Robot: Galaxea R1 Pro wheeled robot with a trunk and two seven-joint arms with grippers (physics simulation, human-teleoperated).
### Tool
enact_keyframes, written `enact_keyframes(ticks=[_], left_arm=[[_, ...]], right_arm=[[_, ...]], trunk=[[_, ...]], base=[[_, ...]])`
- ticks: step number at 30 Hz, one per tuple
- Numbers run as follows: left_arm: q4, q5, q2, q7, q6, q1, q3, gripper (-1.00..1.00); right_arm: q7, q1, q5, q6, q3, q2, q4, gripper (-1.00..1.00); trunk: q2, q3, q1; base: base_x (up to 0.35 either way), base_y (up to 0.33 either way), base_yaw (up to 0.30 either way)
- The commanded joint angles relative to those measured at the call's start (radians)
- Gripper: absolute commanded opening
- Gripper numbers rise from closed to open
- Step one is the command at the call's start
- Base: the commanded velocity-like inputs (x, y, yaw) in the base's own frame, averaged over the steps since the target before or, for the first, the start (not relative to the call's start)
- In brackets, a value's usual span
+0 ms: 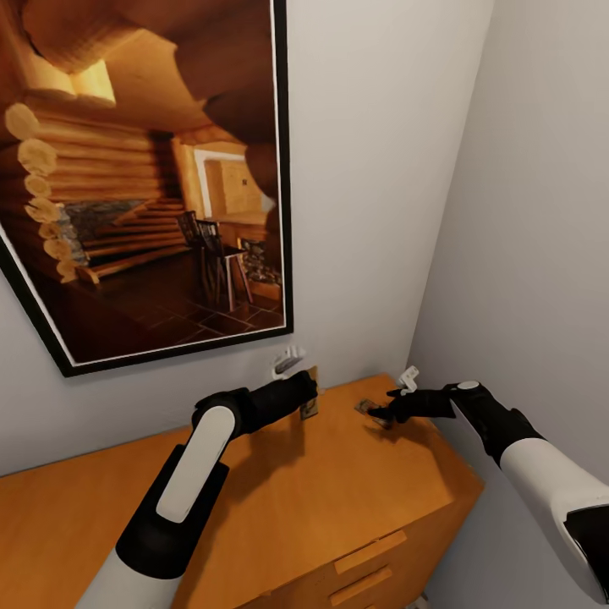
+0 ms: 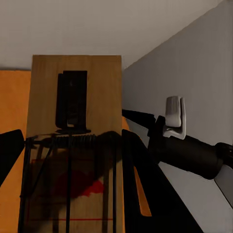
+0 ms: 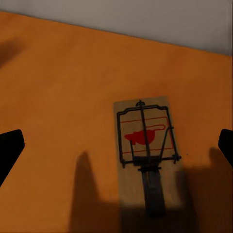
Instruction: Take the four mousetraps from the cabinet in the bathroom and place them on the bathroom floor. Make sure all four end up on the same floor surface, and ensure that at least two of them are either under or directly next to the same bathroom sink.
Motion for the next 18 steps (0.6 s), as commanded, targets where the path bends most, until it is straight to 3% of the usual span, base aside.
enact_keyframes(ticks=[1,7,18], left_arm=[[0.000,-0.001,0.000,-0.002,0.000,0.000,0.001,-1.00],[0.000,-0.001,0.000,0.000,-0.001,0.000,0.002,-1.00],[0.001,-0.001,-0.001,0.000,-0.002,0.000,0.003,-1.00]], right_arm=[[0.000,0.000,0.000,-0.001,0.000,0.000,0.002,1.00],[0.000,0.000,0.000,-0.006,0.000,0.000,0.009,1.00],[0.000,0.000,0.001,-0.008,0.001,0.004,0.011,1.00]], trunk=[[0.000,0.000,0.000],[0.000,0.000,0.000],[0.000,0.000,0.000]], base=[[0.260,-0.127,0.000],[0.165,-0.071,0.000],[0.023,-0.010,0.000]])
